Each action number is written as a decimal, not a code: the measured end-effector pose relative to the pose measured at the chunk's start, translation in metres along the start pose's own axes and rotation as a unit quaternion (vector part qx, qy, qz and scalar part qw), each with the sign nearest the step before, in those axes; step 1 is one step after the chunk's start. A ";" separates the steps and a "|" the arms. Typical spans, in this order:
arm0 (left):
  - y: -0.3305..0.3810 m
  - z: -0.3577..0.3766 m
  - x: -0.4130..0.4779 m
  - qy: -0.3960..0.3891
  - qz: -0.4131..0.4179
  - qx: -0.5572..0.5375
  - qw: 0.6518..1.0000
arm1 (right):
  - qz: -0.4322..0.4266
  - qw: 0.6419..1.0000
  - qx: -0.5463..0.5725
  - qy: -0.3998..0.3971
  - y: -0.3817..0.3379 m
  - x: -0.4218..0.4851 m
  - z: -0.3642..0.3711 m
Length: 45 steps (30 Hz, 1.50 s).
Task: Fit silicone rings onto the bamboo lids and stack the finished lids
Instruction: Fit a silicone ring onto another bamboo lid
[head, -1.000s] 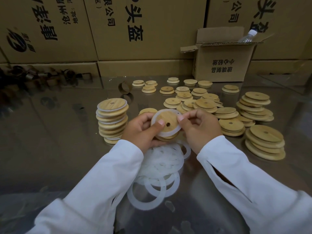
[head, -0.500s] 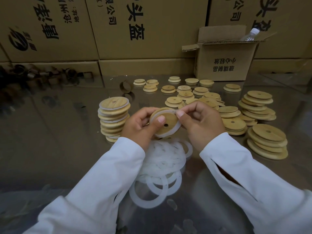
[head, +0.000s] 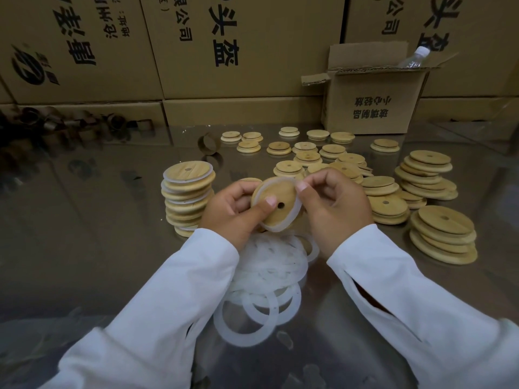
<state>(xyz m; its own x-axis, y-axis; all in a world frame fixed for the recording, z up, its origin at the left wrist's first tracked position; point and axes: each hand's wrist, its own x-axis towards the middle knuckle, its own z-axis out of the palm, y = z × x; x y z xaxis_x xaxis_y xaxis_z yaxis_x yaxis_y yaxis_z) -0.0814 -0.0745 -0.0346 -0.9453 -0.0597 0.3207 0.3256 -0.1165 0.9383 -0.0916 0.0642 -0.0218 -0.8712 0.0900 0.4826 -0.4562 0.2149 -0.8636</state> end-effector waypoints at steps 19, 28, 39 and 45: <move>0.004 0.001 -0.001 0.030 -0.003 -0.002 1.000 | 0.028 0.998 0.015 -0.050 -0.003 0.002 0.002; 0.004 0.003 0.002 0.052 -0.023 -0.029 0.998 | -0.030 0.996 -0.085 -0.017 -0.005 -0.006 -0.001; 0.001 0.002 0.002 0.023 -0.004 0.069 0.997 | -0.035 0.996 -0.078 -0.022 -0.002 -0.004 0.001; 0.003 0.001 0.001 0.020 0.000 0.072 0.997 | 0.025 0.999 -0.028 -0.021 -0.002 0.001 0.002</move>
<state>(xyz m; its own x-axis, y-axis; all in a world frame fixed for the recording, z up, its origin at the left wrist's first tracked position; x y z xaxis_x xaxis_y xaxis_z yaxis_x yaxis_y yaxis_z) -0.0812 -0.0739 -0.0315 -0.9430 -0.0994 0.3176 0.3165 0.0266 0.9482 -0.0916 0.0621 -0.0198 -0.9003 0.0615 0.4309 -0.4014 0.2660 -0.8765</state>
